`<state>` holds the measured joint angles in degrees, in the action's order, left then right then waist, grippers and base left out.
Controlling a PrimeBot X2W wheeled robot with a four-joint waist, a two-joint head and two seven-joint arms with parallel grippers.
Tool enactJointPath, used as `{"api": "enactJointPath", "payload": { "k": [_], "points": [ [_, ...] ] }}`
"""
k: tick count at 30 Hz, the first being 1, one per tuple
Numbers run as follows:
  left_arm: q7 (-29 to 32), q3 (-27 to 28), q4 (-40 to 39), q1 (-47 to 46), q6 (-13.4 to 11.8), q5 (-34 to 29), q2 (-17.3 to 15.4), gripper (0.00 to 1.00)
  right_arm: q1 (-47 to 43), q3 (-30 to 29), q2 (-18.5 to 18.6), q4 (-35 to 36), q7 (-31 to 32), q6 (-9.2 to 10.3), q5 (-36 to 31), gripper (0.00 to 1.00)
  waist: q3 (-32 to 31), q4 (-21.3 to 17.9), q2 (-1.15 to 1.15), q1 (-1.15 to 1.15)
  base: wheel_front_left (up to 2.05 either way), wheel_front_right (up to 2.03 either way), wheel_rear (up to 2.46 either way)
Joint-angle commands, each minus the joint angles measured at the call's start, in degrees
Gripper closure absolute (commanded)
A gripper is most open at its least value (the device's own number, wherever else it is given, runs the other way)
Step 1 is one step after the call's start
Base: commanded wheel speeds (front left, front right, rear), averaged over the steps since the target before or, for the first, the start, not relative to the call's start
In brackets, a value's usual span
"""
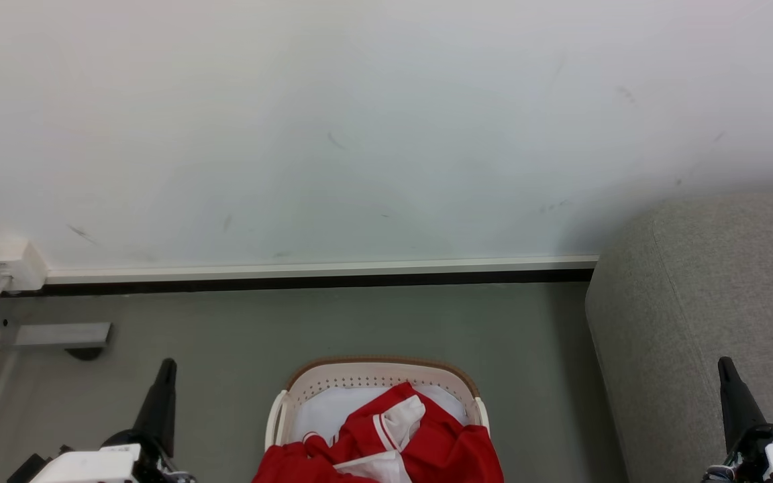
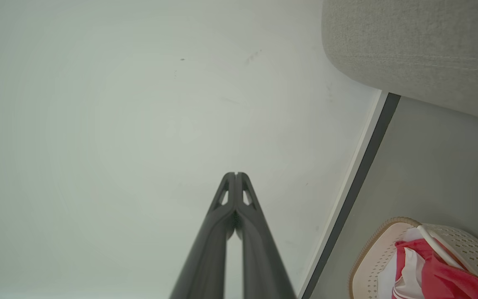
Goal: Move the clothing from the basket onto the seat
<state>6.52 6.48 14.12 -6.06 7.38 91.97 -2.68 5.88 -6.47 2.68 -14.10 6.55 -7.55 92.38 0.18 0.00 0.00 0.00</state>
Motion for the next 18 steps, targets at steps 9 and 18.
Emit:
{"api": "enactJointPath", "payload": {
  "k": [9, 18],
  "points": [
    [0.2, 0.1, -0.2, -0.5, 0.2, 0.8, -0.4, 1.0, 0.7, -0.2, 0.4, 0.2, 0.1, 0.13, 0.1, 1.0, 0.0, 0.0, 0.0, 0.0, 0.0, 0.0, 0.0],
    [0.2, 0.1, -0.2, -0.5, 0.2, 0.8, -0.4, 1.0, 0.7, -0.2, 0.4, 0.2, 0.1, 0.13, 0.1, 1.0, 0.0, 0.0, 0.0, 0.0, 0.0, 0.0, 0.0]
  ]
}}
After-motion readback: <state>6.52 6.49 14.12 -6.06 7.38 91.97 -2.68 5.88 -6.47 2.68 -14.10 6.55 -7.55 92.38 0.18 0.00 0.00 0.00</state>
